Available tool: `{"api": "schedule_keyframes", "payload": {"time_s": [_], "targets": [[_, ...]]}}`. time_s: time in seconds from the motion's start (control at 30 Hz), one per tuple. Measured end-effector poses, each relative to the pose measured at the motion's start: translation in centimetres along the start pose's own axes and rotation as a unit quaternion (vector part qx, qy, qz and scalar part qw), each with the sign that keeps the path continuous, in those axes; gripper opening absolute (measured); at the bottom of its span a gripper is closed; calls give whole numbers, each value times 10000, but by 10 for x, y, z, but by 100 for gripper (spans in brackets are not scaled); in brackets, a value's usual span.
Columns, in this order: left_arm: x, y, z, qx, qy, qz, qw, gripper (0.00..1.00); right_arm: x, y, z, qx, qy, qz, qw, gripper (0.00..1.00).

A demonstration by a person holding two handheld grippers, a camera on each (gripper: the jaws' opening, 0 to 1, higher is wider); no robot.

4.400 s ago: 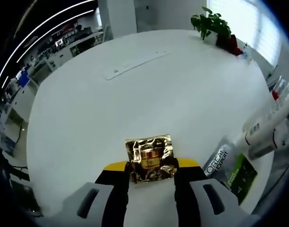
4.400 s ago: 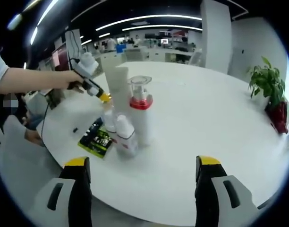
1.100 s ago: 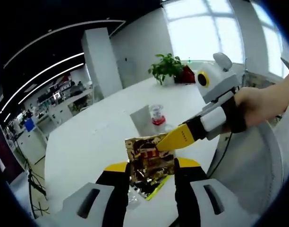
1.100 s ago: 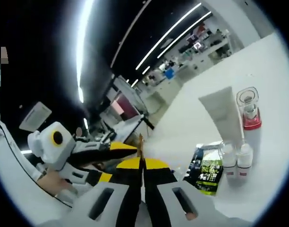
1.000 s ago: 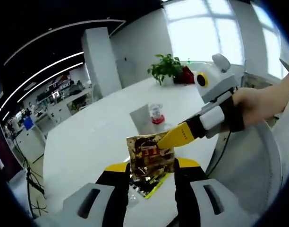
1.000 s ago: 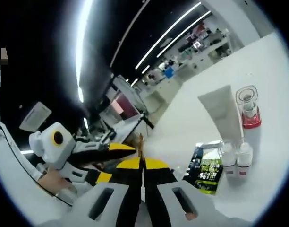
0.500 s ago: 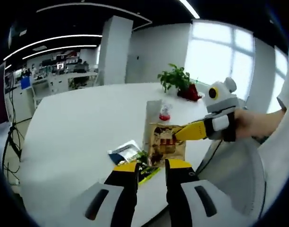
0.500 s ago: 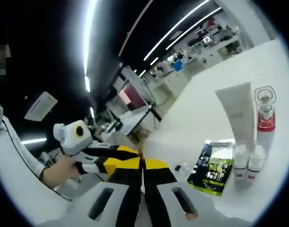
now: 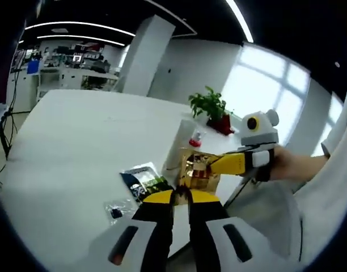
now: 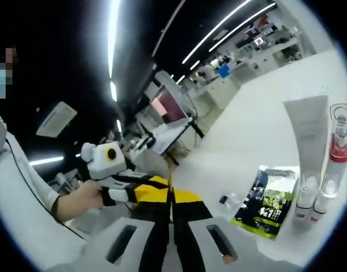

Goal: Arrange the skincare products in the storage area until every visible bottle or jar stands upright without overlapping.

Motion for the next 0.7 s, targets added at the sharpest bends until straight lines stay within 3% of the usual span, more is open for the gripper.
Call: {"api": "schedule_keyframes", "payload": {"time_s": [0.27, 0.47, 0.6, 0.7], "targets": [[-20, -5, 8, 12, 355, 486, 9982, 2, 3, 4, -23, -191, -321, 625, 9973, 1], [-34, -12, 9, -102, 578, 827, 9948, 1, 10, 3, -45, -593, -695, 1343, 9867, 2], [-48, -14, 11, -97, 701, 1036, 9921, 1, 17, 0, -60, -856, -1011, 1601, 9782, 2], [-57, -17, 10, -127, 815, 1143, 9900, 1, 18, -2, -72, -862, -1026, 1653, 9771, 2]]}}
Point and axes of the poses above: the point that each gripper's makers call its tool centre point, and the gripper's own axes: z roughly backward along the fingers, x roughly to its right, y roughly out of its top, the point moved 6 cm from there along z, roughly backward along the fingers, and after that the axes turned 13 degrees about -y, right-handed, at the moved point
